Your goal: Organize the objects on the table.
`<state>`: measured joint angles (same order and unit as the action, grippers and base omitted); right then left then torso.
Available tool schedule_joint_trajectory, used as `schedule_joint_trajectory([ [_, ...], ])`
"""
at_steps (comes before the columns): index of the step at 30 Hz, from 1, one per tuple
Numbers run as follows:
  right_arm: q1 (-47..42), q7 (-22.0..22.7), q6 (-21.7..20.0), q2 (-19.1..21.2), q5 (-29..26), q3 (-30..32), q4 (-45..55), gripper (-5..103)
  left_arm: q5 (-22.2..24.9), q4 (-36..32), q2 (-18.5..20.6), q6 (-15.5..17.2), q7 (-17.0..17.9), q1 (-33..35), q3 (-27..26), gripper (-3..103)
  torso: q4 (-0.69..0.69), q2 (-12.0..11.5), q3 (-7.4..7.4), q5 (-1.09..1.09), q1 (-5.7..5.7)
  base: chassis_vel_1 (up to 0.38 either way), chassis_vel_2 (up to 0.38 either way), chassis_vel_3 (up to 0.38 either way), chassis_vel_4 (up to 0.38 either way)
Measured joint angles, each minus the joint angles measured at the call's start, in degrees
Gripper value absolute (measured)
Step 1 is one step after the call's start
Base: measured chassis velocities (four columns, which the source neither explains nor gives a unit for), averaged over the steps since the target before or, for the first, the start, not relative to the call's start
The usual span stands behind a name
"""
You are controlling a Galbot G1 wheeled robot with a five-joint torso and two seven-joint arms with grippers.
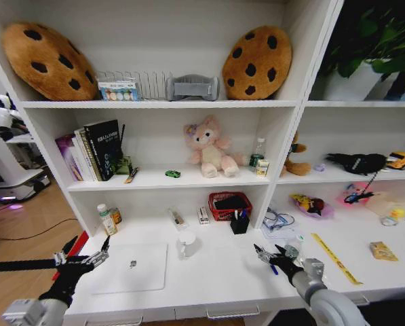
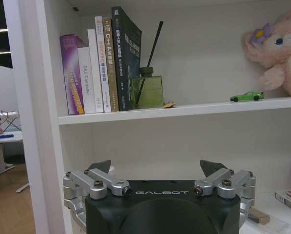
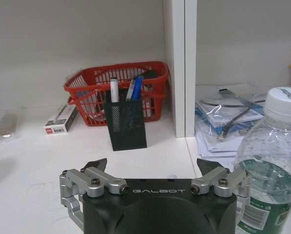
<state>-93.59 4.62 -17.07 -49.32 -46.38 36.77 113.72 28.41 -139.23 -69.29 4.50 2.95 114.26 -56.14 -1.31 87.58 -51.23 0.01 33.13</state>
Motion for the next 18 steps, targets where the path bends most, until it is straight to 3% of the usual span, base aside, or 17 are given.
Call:
schedule_joint_trajectory([
  [18, 7.4, -2.2, 2.2, -0.2, 1.7, -6.3, -9.4, 100, 0.0, 0.0, 0.0, 0.0, 0.0, 0.0, 0.0, 100, 0.00, 0.0, 0.00, -0.01, 0.01, 0.000, 0.000, 0.000, 0.000],
])
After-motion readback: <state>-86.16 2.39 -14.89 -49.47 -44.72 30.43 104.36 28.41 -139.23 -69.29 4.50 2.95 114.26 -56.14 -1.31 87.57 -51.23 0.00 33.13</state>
